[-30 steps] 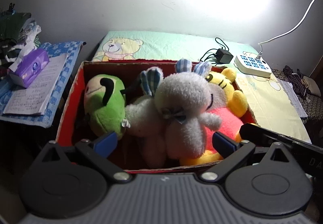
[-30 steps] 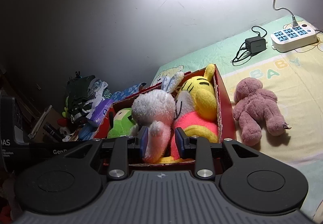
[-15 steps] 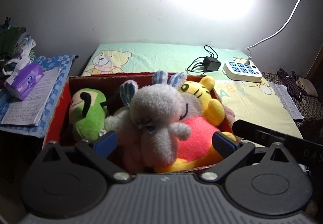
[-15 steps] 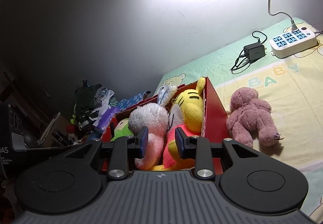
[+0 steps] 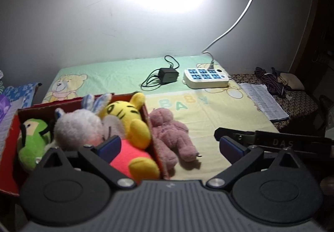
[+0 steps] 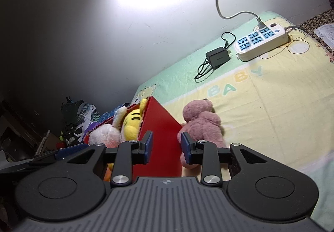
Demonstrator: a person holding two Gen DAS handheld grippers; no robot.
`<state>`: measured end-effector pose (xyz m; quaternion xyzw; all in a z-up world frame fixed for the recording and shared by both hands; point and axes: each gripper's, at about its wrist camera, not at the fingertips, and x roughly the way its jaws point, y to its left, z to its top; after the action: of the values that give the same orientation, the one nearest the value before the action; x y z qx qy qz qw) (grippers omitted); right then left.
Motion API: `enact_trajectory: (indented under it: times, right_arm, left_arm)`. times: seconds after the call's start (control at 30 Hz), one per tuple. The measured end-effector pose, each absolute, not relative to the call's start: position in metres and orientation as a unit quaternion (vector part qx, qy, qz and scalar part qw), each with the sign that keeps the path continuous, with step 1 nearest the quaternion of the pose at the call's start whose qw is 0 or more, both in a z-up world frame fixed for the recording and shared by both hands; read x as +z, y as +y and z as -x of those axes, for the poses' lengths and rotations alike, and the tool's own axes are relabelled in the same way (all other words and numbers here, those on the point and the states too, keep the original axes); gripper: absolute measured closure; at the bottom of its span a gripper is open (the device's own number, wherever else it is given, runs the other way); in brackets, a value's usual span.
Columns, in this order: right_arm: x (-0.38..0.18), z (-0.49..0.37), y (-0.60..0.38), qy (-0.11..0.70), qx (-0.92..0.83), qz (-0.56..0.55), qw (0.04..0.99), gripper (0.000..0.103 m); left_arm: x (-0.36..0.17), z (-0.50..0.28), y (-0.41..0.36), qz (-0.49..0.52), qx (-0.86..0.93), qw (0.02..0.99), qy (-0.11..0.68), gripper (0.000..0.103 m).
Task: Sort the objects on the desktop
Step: 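Open the right gripper and withdraw it toward the pink bear plush, then grasp the pink bear plush by its body with the right gripper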
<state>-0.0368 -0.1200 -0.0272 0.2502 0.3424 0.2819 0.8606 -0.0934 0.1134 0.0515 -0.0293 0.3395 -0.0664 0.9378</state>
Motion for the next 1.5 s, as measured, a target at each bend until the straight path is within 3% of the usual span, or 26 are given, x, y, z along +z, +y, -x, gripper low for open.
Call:
enact_trajectory:
  times: [0.5,0.63,1.3,1.5]
  right_arm:
    - [-0.062,-0.001,-0.18,0.394,0.272,-0.278,0.833,0.07]
    - [-0.074,-0.015,-0.182,0.414,0.282,-0.288,0.816,0.063]
    - [-0.135,-0.082,-0.131,0.489,0.34,-0.28,0.753,0.062]
    - [-0.145,-0.089,-0.115,0.495,0.367,-0.268,0.741,0.057]
  left_arm:
    - [0.006,0.061,0.052,0.049,-0.108,0.92,0.374,0.005]
    - [-0.002,0.053,0.059,0.088,-0.115,0.913,0.382,0.009]
    - [-0.007,0.033,0.073,0.146,-0.094,0.907,0.384,0.011]
    - [-0.007,0.027,0.075,0.151,-0.084,0.907,0.385,0.009]
